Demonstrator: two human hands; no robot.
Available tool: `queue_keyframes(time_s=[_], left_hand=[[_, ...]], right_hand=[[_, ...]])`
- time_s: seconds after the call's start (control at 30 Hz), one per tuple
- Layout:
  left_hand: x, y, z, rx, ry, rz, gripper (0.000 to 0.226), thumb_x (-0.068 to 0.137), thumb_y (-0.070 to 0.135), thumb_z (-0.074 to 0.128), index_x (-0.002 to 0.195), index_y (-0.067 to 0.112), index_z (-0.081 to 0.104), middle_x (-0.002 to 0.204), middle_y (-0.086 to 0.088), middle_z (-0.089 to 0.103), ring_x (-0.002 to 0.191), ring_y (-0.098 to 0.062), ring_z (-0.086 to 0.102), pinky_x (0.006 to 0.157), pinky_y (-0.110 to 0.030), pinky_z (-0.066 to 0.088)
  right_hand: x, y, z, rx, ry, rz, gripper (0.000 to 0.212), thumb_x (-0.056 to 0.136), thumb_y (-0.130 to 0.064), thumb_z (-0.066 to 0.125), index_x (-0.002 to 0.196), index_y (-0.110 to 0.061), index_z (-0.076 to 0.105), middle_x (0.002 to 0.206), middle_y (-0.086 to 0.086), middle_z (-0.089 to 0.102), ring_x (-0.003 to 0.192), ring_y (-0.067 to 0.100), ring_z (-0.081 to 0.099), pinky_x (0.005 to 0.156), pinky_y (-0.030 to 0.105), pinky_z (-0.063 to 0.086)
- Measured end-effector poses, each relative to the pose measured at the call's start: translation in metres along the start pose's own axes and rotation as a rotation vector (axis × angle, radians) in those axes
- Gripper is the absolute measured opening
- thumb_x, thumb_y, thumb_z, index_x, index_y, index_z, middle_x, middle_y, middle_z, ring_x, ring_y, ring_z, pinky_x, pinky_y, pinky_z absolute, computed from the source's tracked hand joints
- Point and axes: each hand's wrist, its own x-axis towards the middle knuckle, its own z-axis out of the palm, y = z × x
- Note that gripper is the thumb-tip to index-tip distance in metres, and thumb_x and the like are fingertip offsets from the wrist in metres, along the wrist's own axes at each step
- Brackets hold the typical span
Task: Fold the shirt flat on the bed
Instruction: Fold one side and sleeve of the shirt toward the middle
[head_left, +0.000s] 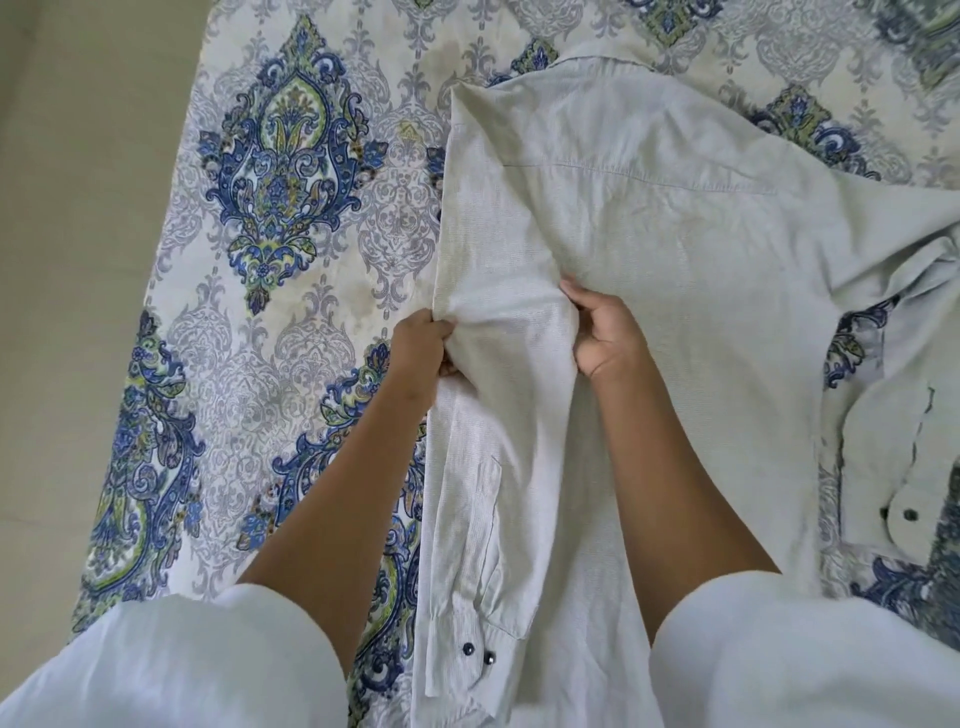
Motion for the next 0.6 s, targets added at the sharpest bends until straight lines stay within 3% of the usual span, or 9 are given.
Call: queue_keyframes(time_s=[0.1, 0.17, 0.23, 0.33, 0.4, 0.47, 0.53, 0.6], left_hand=[[-0.001, -0.003, 0.002, 0.087, 0.024, 0.040, 0.018, 0.092, 0.008, 0.050, 0.074, 0.007, 0.050, 0.069, -0.006, 0.051, 0.061, -0.018, 0.049, 0.045, -0.023, 0.047], [0.000, -0.008, 0.000, 0.109, 0.029, 0.068, 0.020, 0.092, 0.011, 0.052, 0.073, 0.008, 0.047, 0.069, -0.007, 0.050, 0.064, -0.020, 0.050, 0.050, -0.026, 0.050], [-0.003, -0.011, -0.003, 0.082, -0.008, 0.080, 0.019, 0.092, 0.014, 0.054, 0.076, 0.007, 0.047, 0.073, -0.009, 0.053, 0.066, -0.022, 0.055, 0.052, -0.027, 0.052], [-0.011, -0.010, -0.011, 0.063, -0.194, 0.074, 0.023, 0.088, 0.024, 0.062, 0.084, 0.005, 0.049, 0.077, -0.008, 0.061, 0.066, -0.020, 0.062, 0.054, -0.025, 0.053], [-0.021, -0.009, -0.017, 0.188, -0.331, 0.089, 0.019, 0.085, 0.022, 0.065, 0.080, 0.009, 0.054, 0.069, -0.002, 0.064, 0.055, -0.010, 0.060, 0.048, -0.018, 0.047], [-0.027, -0.014, -0.024, 0.360, -0.395, 0.104, 0.013, 0.081, 0.015, 0.068, 0.089, 0.006, 0.063, 0.080, -0.006, 0.068, 0.057, -0.009, 0.059, 0.052, -0.020, 0.048], [-0.032, -0.021, -0.030, 0.371, -0.337, 0.102, 0.017, 0.081, 0.006, 0.067, 0.097, 0.004, 0.063, 0.094, -0.015, 0.066, 0.072, -0.022, 0.063, 0.065, -0.033, 0.054], [-0.037, -0.029, -0.035, 0.275, -0.247, 0.082, 0.016, 0.084, 0.004, 0.063, 0.100, 0.004, 0.061, 0.091, -0.012, 0.065, 0.078, -0.028, 0.062, 0.064, -0.032, 0.054]], right_hand=[[-0.002, 0.000, -0.009, 0.131, -0.010, -0.121, 0.032, 0.087, 0.010, 0.046, 0.099, -0.014, 0.062, 0.097, 0.007, 0.066, 0.092, 0.020, 0.065, 0.080, 0.034, 0.056], [0.000, 0.000, -0.011, 0.141, -0.017, -0.122, 0.029, 0.087, 0.008, 0.046, 0.101, -0.012, 0.063, 0.105, 0.010, 0.063, 0.100, 0.022, 0.061, 0.093, 0.038, 0.050], [0.001, -0.002, -0.010, 0.098, 0.006, -0.111, 0.021, 0.089, 0.001, 0.050, 0.103, -0.005, 0.065, 0.095, 0.009, 0.069, 0.088, 0.019, 0.067, 0.082, 0.036, 0.056], [0.005, -0.010, -0.008, -0.053, 0.062, -0.089, 0.025, 0.091, 0.002, 0.048, 0.110, -0.002, 0.063, 0.079, 0.005, 0.073, 0.070, 0.014, 0.071, 0.062, 0.025, 0.057], [0.008, -0.016, -0.010, -0.086, 0.080, -0.110, 0.034, 0.090, 0.010, 0.039, 0.113, -0.003, 0.061, 0.089, 0.008, 0.073, 0.080, 0.017, 0.071, 0.066, 0.028, 0.057], [0.008, -0.017, -0.009, -0.117, 0.109, -0.142, 0.039, 0.088, 0.013, 0.036, 0.112, -0.004, 0.061, 0.105, 0.010, 0.067, 0.095, 0.021, 0.066, 0.079, 0.032, 0.056], [0.005, -0.011, -0.006, -0.228, 0.153, -0.171, 0.039, 0.087, 0.013, 0.037, 0.111, -0.005, 0.062, 0.109, 0.011, 0.065, 0.094, 0.021, 0.065, 0.078, 0.032, 0.056], [0.003, -0.004, -0.004, -0.328, 0.199, -0.188, 0.036, 0.087, 0.010, 0.041, 0.111, -0.005, 0.063, 0.111, 0.012, 0.066, 0.094, 0.021, 0.065, 0.079, 0.032, 0.056]])
